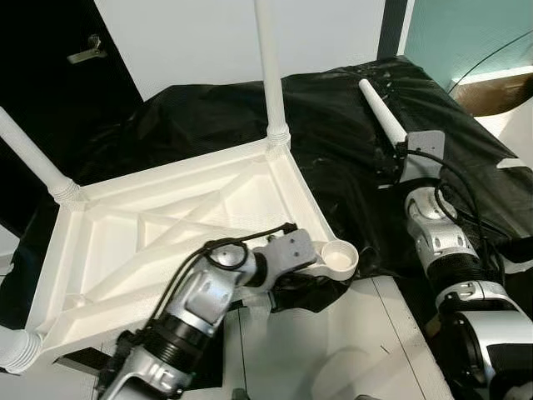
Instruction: Building children table
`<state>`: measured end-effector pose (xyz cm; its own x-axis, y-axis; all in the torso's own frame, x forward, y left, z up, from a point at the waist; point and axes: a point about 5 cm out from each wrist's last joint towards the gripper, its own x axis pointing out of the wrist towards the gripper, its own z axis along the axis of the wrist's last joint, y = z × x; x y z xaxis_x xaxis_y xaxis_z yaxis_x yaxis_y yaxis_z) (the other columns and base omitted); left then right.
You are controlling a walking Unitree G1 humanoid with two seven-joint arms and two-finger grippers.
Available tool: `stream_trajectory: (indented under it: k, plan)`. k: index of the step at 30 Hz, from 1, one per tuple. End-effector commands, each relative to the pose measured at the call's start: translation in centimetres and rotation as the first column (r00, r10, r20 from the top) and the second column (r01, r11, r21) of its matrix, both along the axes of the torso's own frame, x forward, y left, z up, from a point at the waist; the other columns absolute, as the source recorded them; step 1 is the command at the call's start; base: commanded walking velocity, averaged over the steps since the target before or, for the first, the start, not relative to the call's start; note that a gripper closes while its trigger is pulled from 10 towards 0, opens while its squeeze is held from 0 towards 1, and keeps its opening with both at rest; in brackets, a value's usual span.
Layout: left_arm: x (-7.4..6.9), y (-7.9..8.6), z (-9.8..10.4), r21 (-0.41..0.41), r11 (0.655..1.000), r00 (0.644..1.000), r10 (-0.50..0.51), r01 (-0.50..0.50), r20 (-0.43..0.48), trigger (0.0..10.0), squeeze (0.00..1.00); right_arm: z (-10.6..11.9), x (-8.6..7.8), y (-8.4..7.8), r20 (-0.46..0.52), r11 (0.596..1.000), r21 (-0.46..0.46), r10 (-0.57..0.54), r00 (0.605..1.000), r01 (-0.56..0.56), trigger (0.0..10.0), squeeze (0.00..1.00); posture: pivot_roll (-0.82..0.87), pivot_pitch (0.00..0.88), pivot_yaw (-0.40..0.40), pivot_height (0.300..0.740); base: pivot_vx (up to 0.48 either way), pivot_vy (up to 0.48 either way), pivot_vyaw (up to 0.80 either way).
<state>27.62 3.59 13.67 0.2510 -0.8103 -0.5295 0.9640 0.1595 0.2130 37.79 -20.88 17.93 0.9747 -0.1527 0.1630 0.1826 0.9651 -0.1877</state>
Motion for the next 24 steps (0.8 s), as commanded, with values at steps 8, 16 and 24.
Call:
stream_trajectory:
  k: [8,16,24]
  plan:
    - [2.0,1.2,4.4,-0.277,0.917,0.914,0.349,-0.288,0.207,10.0,0.00,0.4,-0.8,-2.7,0.040,0.988,0.011,-0.157,0.987,0.157,10.0,0.00,0.00,0.023,0.102,0.740,0.000,0.000,0.00]
    - [1.8,2.9,7.8,-0.451,0.840,0.890,0.417,-0.301,0.184,10.0,0.00,-0.8,-1.7,-4.8,0.000,0.970,0.003,-0.243,0.970,0.243,10.0,0.00,-0.01,0.028,0.105,0.740,0.000,0.000,0.00]
    - [1.7,4.8,8.8,-0.484,0.800,0.843,0.497,-0.354,0.205,10.0,0.00,-1.4,-2.3,-6.7,-0.028,0.949,-0.010,-0.316,0.948,0.316,10.0,0.00,-0.01,0.038,0.110,0.740,0.000,0.000,0.00]
